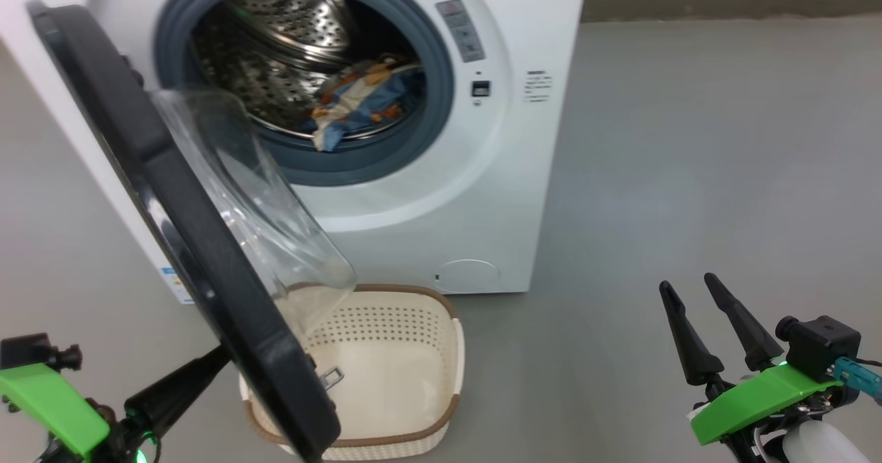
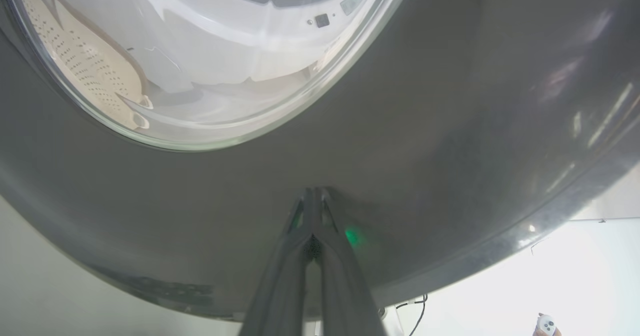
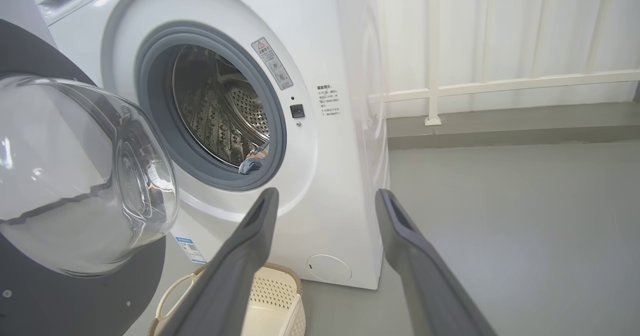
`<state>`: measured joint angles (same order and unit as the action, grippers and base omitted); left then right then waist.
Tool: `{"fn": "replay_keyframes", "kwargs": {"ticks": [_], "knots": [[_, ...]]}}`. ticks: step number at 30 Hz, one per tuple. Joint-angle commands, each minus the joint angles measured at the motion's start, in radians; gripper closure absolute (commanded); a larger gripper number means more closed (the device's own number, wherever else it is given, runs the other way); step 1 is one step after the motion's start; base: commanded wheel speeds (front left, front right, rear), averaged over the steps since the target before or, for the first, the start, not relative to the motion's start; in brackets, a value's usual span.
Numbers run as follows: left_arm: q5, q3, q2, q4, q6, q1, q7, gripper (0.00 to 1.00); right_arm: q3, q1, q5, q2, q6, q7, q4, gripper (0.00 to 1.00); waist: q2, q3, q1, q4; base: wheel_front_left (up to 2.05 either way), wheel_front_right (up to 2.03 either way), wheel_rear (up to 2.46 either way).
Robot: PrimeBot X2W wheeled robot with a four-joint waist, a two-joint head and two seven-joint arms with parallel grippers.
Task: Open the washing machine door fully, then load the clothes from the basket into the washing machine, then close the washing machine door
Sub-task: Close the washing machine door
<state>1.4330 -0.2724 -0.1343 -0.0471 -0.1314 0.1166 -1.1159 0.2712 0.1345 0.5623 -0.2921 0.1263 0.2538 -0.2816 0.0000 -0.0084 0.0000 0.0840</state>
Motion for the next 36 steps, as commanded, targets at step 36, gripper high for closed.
{"fn": "replay_keyframes", "kwargs": {"ticks": [36], "knots": [[-0.061,-0.033,0.053,0.108,0.124,0.200,0.225,1.00,0.001,0.055,0.000,-0.001,0.004,0.008,0.024,0.00,0.0000,0.050,0.0000,-0.289,0.00,0.00,0.00]]}}
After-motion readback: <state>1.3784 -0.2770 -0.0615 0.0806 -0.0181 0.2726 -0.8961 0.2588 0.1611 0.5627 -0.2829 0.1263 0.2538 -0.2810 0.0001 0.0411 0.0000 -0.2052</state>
